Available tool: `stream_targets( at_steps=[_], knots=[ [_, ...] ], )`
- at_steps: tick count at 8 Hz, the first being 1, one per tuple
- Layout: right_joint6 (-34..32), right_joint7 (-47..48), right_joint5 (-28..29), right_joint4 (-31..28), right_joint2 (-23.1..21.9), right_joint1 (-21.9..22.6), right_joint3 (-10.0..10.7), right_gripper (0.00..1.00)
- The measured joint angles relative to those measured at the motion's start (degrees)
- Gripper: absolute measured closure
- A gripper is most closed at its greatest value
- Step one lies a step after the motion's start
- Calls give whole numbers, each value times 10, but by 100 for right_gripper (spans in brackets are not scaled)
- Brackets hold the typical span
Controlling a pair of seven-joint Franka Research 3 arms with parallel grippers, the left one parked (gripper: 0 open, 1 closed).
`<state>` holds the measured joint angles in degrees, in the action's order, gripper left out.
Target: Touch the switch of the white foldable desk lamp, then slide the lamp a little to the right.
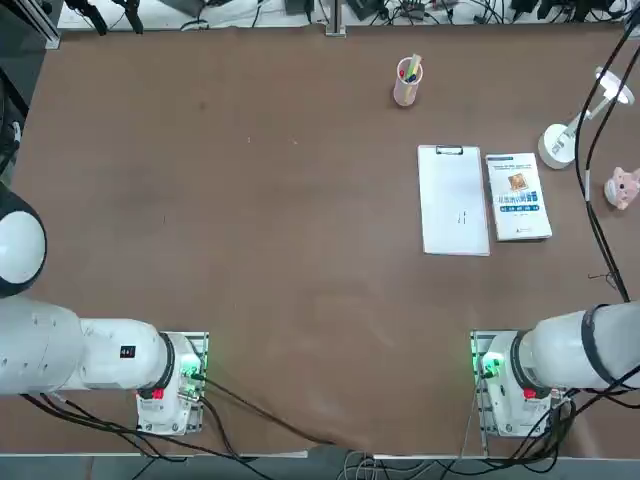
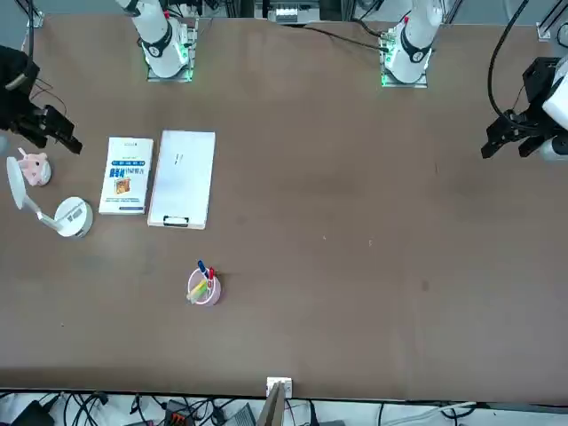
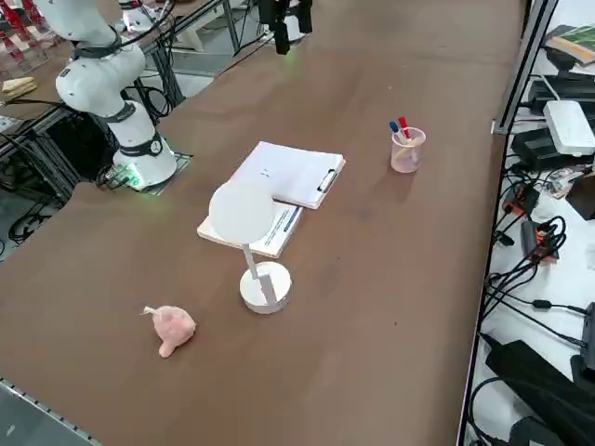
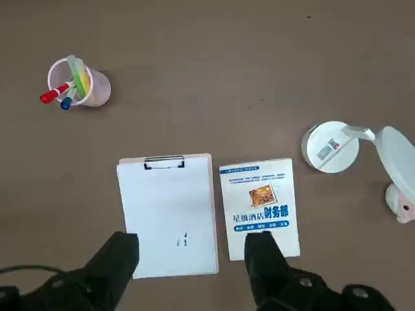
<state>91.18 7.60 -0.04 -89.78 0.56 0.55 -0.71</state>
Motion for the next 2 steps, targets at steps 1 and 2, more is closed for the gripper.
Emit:
stream_targets(
  at_steps=[1, 2],
  knots=[
    [0, -15, -3, 5, 6, 0, 0, 0],
    [-1, -29, -8, 7, 9, 0, -1, 0]
  ],
)
